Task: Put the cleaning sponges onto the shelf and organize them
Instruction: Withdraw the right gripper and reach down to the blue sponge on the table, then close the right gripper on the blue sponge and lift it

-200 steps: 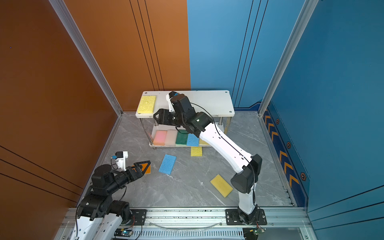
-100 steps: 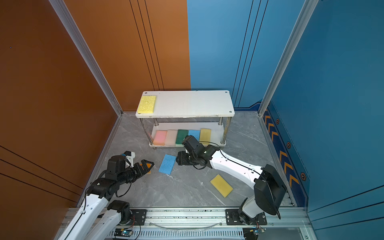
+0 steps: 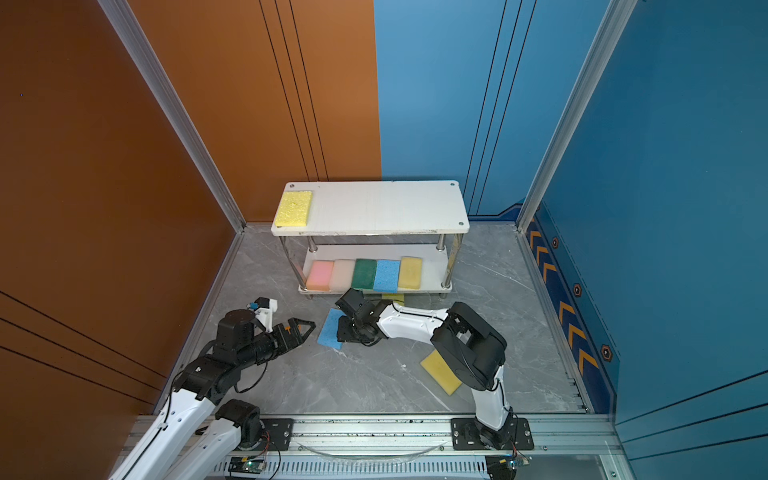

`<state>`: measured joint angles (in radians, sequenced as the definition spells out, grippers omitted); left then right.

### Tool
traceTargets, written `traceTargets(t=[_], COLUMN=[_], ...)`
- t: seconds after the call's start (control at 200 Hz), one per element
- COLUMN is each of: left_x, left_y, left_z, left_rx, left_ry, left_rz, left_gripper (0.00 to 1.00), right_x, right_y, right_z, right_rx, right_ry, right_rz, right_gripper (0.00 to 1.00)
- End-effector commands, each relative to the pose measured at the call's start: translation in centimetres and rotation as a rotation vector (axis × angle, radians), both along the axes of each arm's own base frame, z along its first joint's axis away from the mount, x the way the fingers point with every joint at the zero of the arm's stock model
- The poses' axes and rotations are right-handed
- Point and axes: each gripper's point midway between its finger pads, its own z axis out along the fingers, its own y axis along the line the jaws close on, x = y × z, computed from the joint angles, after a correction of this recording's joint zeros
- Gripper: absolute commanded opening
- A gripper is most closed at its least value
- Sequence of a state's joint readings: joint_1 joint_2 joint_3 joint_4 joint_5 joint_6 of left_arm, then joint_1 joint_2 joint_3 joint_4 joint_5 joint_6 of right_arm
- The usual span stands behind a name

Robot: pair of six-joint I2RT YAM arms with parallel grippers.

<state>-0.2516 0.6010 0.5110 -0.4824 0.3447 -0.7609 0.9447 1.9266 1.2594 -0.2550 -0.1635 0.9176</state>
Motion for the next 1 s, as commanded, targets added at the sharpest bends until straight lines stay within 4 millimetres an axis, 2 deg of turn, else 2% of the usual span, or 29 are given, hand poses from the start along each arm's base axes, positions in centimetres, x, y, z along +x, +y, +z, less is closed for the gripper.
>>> traceTargets(t=[0.0,0.25,0.46,0.656,0.786,0.991], left_x=[-0.4,-0.5,-0.5,-0.5,-0.5,-0.5], left_y=[0.1,0.7,0.8,0.8,0.7,-0.3], left_z=[-0.8,-0.8,-0.7,-0.7,-0.6,0.2], left_rx=[-0.024,-0.043,-0.05,-0.051,-0.054,-0.099], left_ry=[0.025,0.024,0.023,0.021,0.019,-0.002], left_rz=[-0.003,0.014,0.015,0.016,0.013,-0.043], left_gripper=[0.98,0.98,0.98,0.98,0.98,0.98], right_x=[1.5,2.0,2.1,2.0,2.0,0.9], right_y=[0.6,1.4,1.7,1.5,1.0,0.1], right_z=[0.2,-1.0,-1.9,-2.3,-1.2,2.9], right_rx=[0.006,-0.004,-0.011,-0.018,-0.016,0.041], right_ry=[-0.033,-0.014,0.007,0.014,-0.016,-0.078], right_rz=[-0.072,-0.091,-0.093,-0.096,-0.091,0.066], right_gripper=[0.49,0.44,0.35,0.12,0.0,0.0])
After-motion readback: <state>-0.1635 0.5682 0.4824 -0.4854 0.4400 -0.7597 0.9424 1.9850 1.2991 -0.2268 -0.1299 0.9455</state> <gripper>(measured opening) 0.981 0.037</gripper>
